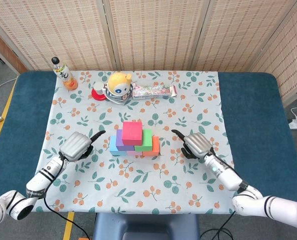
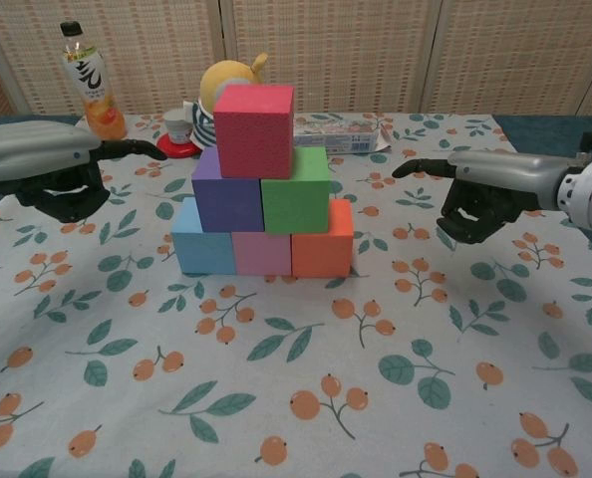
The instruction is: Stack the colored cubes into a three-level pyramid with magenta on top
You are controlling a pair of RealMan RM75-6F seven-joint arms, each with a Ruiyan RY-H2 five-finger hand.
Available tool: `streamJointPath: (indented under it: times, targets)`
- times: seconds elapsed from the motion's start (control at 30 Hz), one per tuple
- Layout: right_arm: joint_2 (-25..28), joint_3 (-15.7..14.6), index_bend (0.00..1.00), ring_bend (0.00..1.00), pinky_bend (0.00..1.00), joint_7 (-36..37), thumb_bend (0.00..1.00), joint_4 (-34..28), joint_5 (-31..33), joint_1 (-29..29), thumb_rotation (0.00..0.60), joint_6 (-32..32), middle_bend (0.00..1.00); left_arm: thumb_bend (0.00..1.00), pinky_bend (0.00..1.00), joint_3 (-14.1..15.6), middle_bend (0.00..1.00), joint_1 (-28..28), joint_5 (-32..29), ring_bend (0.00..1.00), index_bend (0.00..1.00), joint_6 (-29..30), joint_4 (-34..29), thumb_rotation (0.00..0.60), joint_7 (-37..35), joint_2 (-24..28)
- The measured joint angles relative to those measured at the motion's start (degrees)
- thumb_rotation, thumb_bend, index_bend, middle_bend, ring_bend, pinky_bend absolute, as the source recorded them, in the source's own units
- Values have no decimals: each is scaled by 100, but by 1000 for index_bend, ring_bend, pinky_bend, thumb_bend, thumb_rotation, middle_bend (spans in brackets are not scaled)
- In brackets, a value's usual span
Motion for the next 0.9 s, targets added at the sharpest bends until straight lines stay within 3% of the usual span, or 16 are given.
streamJointPath:
  times: [0.17, 0.37, 0.57, 0.9]
  targets:
    - [651, 282, 0, 1000, 1000, 990, 1000, -519, 316, 326, 558, -1197, 970, 790, 994, 68, 934, -148, 0, 989, 73, -590, -355, 600, -618, 285]
    - [1176, 535, 0, 1000, 1000, 1449, 1000, -701, 507, 776, 549, -2088, 974, 787, 993, 85, 933, -298, 49, 987, 78, -944, -569, 600, -1057, 469]
    - [1166, 528, 51, 1000, 1000, 1376, 1000, -387, 629, 1020, 552, -2291, 975, 787, 990, 86, 929, -402, 280, 982, 79, -1053, -694, 600, -1462, 546]
    - [1042, 449, 116, 1000, 1000, 1307, 1000, -146, 904, 1211, 550, -2410, 975, 777, 983, 33, 920, -485, 107, 979, 88, -1323, -751, 600, -1157, 501]
